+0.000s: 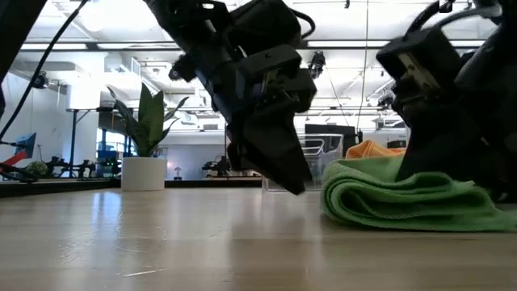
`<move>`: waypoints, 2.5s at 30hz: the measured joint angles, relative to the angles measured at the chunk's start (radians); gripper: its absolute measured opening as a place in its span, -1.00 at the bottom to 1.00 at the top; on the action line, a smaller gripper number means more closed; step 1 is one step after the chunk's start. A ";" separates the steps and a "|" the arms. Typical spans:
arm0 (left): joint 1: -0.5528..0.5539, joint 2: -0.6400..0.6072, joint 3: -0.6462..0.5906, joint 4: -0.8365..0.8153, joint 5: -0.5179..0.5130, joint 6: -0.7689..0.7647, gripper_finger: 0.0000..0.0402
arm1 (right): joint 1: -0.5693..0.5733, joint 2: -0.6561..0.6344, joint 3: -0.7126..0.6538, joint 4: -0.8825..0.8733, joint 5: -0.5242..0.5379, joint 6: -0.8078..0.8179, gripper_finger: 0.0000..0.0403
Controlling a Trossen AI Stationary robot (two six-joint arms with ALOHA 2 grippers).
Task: Fold microfiber towels
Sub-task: Put the folded top green towel into the transparent bin
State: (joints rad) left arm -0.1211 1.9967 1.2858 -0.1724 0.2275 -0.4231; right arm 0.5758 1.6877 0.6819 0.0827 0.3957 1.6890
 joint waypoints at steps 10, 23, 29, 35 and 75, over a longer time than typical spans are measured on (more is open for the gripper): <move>0.023 -0.135 -0.064 -0.113 -0.141 0.074 -0.41 | -0.021 -0.133 0.002 -0.017 0.072 -0.128 -0.93; 0.062 -0.476 -0.311 -0.168 -0.369 0.123 -0.41 | -0.250 -0.362 0.017 -0.074 0.079 -0.402 -0.94; 0.071 -0.664 -0.509 -0.122 -0.370 0.112 -0.41 | -0.376 -0.398 0.074 -0.081 0.050 -0.552 -0.94; 0.069 -0.803 -0.659 -0.026 -0.312 0.020 -0.41 | -0.515 -0.390 0.115 -0.089 -0.059 -0.645 -0.94; 0.077 -0.885 -0.729 0.055 -0.149 0.114 -0.41 | -0.749 0.169 0.674 -0.413 0.604 0.432 -0.94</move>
State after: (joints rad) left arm -0.0442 1.1117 0.5564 -0.1173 0.0784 -0.3087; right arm -0.1735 1.8569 1.3556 -0.3300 0.9996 2.1208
